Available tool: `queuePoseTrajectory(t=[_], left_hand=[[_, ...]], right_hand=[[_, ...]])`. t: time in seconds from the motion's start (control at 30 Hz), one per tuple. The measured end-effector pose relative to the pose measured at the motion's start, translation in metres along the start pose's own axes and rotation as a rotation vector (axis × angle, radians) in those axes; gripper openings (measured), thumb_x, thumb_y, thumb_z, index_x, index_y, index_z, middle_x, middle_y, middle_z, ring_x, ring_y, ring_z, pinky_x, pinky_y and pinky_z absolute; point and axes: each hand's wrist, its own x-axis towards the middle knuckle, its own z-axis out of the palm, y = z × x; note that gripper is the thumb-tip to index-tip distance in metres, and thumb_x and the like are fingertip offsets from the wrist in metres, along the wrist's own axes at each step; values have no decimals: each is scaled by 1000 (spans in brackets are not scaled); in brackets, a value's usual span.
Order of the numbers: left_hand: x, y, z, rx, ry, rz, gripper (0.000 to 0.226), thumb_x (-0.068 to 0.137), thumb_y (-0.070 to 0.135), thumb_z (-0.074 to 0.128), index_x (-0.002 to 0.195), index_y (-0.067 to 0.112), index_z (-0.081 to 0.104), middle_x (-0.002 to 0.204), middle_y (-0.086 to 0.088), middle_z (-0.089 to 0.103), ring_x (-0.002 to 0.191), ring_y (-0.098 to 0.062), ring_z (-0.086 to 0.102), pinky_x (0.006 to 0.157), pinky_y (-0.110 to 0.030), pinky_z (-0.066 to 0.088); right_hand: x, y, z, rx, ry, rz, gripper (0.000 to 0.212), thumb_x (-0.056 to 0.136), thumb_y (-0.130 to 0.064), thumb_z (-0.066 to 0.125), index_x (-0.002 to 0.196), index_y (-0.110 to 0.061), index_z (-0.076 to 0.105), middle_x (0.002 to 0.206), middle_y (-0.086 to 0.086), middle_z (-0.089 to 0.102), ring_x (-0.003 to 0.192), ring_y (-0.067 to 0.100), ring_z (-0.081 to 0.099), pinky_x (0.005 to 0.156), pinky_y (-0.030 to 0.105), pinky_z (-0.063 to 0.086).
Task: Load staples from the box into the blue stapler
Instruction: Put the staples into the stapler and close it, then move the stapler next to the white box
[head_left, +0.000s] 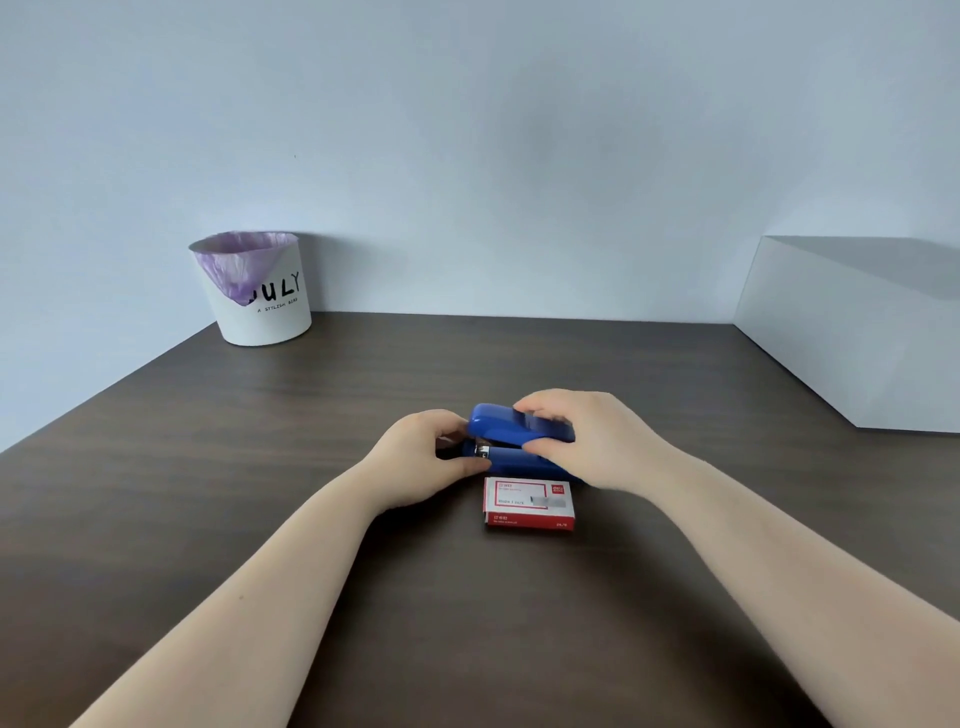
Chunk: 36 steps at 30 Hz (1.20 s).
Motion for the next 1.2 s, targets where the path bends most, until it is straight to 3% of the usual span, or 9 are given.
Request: queuePoseTrajectory(t=[0.1,0.27,0.4,0.47,0.57,0.73,0.9,1.03,1.2], left_hand=[[0,0,-2,-24,-15,-19,25,78,26,71,102,26,67,102,10,67,100,-8,61,92,-22,44],[12,-7,-21,-157,-183,-94,38,84,1,59,118,17,60,118,2,67,110,-9,62,103,-27,43],[47,-10,-13,17,81,-187,16,89,18,53,98,14,66,94,-4,73,90,-19,65,92,-36,49],[68,-3,2,100,107,-185,22,90,31,50,85,14,64,82,-5,71,82,-24,63,80,-38,51],[98,14,24,156,68,-142,30,90,36,48,74,13,59,70,-3,63,74,-25,58,67,-33,43],[137,41,48,187,18,-108,27,87,34,50,72,13,58,82,-10,70,80,-27,60,70,-33,44],[168,66,79,176,-95,-13,24,87,37,52,72,18,56,81,-3,69,83,-24,61,79,-37,48],[186,80,92,107,-216,73,22,87,32,55,74,16,59,67,4,65,66,-14,58,74,-32,47],[204,71,95,70,-209,106,23,87,33,56,71,18,60,63,7,64,60,-11,57,69,-29,47]], right_hand=[[-5,11,-2,-12,-24,36,36,86,-32,61,121,-27,57,112,-8,66,99,17,59,87,34,49],[-11,26,-4,-24,-11,61,33,85,-36,60,116,-28,60,104,-8,67,90,15,58,80,34,50],[-13,37,-2,2,64,87,28,84,-37,61,109,-26,64,99,-6,68,86,15,58,78,34,50],[-12,42,-1,33,94,107,26,83,-36,61,107,-25,64,98,-5,69,87,16,59,79,35,50],[-12,51,-2,15,132,137,24,82,-35,60,101,-21,65,95,0,69,86,20,59,77,37,51],[-16,87,-15,-40,240,278,27,82,-37,61,98,-16,64,92,3,67,85,24,58,74,37,51],[-20,133,-32,-76,374,428,32,83,-35,62,108,-15,58,95,1,64,87,25,57,73,35,48],[0,174,-45,-135,416,546,28,83,-34,60,100,-13,56,90,7,65,82,29,57,67,36,48],[27,217,-53,-236,479,631,24,86,-30,55,94,-7,56,89,13,64,76,27,47,60,33,42]])
